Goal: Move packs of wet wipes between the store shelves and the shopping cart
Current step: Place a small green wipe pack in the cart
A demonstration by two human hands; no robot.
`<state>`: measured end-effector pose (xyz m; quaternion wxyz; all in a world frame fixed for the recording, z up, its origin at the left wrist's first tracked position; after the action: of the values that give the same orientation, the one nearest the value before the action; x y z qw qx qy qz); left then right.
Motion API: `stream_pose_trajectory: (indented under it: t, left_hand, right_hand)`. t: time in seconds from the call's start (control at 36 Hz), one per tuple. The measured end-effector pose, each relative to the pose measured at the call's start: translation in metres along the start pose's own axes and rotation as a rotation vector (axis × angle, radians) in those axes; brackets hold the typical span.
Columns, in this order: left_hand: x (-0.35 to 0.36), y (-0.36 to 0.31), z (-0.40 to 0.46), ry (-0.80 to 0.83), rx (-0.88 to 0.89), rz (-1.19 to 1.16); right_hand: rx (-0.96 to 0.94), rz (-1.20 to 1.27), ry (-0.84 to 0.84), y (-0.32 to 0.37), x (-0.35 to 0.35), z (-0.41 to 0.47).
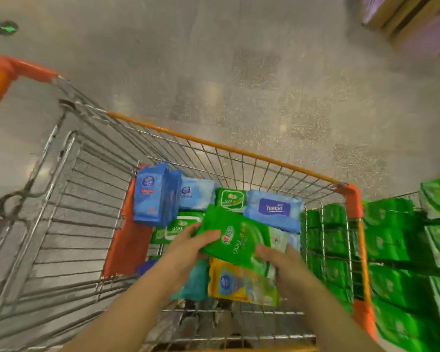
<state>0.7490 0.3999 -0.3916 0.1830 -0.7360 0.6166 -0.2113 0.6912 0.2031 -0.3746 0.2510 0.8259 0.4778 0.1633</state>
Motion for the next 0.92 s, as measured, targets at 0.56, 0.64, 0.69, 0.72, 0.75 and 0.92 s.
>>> stream_pose_trajectory:
  t: [0.56, 0.64, 0.69, 0.72, 0.75, 0.92]
  left_hand:
    - [0.053, -0.003, 0.165, -0.176, -0.119, 0.089]
    - [0.051, -0.005, 0.165, -0.243, -0.118, 0.147]
    - [0.048, -0.006, 0.164, -0.275, -0.112, 0.214]
    - [0.047, -0.008, 0.162, -0.292, -0.109, 0.241]
    - [0.047, -0.010, 0.159, -0.310, -0.109, 0.252]
    - [0.045, -0.015, 0.137, -0.379, -0.081, 0.301]
  right_hand:
    - [-0.146, -0.417, -0.161, 0.032, 0.032, 0.195]
    - [-0.129, -0.431, -0.217, 0.028, 0.044, 0.192]
    - [-0.156, -0.465, -0.255, 0.026, 0.047, 0.191]
    - [-0.162, -0.481, -0.259, 0.025, 0.046, 0.192]
    - [-0.162, -0.482, -0.254, 0.026, 0.046, 0.189]
    - [-0.112, -0.487, -0.284, 0.039, 0.033, 0.166]
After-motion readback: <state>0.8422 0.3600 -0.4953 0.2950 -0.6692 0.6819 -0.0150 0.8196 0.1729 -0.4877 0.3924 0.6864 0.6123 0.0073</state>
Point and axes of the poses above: each hand's wrist, its own z-axis towards the middle knuckle, its own x-axis out of the palm, y = z × x, the point moved 3 cm from there along z, towards the middle knuckle, and after that the axes turned 12 degrees about -y, right-handed, at the moved point
